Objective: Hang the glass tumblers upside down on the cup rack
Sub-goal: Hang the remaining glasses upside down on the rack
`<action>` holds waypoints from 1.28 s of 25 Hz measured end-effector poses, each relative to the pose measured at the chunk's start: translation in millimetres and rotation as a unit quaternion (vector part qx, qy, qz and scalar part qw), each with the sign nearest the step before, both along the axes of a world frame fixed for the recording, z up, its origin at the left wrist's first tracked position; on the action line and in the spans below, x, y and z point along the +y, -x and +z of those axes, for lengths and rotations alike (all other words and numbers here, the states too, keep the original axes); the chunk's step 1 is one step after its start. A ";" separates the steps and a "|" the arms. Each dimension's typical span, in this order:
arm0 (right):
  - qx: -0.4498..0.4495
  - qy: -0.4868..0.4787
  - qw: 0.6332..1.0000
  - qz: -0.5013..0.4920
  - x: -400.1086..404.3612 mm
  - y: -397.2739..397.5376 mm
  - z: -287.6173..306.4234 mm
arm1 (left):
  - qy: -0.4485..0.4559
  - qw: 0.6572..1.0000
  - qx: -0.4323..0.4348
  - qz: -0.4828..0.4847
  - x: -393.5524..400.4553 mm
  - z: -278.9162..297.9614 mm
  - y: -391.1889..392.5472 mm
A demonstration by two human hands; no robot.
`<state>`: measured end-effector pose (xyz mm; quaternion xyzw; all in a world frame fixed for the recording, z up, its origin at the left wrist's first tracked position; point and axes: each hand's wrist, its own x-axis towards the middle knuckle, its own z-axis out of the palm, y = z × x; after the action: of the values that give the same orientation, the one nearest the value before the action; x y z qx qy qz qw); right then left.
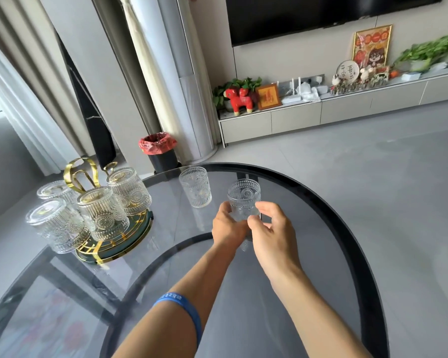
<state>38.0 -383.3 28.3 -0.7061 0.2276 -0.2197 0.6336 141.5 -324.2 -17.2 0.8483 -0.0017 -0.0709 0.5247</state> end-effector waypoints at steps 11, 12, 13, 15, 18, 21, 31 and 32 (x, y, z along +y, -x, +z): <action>0.042 0.059 0.997 -0.014 7.4 6.5 -14.1 | 0.001 0.999 -0.036 -0.022 20.9 -1.3 6.3; 0.030 0.060 0.998 -0.012 8.6 5.6 -13.0 | 0.025 0.999 -0.039 -0.022 27.4 0.1 13.9; 0.013 0.062 0.998 -0.005 10.3 4.2 -11.3 | 0.040 0.997 -0.053 -0.026 35.4 0.8 21.3; -0.008 0.092 0.995 0.041 16.7 1.5 -9.3 | 0.050 0.993 -0.087 -0.064 55.0 2.6 34.9; -0.001 0.146 0.984 0.102 32.1 4.7 -5.1 | 0.077 0.977 -0.136 -0.148 92.7 16.8 52.6; -0.014 0.027 0.991 0.129 44.7 11.0 5.6 | 0.109 0.966 -0.157 -0.174 135.6 35.1 64.2; -0.097 -0.306 0.906 0.276 160.1 -13.2 66.5 | 0.438 0.896 -0.062 -0.028 232.7 93.2 79.2; -0.081 -0.270 0.913 0.296 169.6 -20.9 75.9 | 0.436 0.897 -0.075 -0.011 245.9 103.1 72.7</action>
<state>59.0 -213.7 104.2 -0.5232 0.0068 -0.0083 0.8522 68.8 -78.3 86.0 0.5369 -0.0811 -0.0049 0.8397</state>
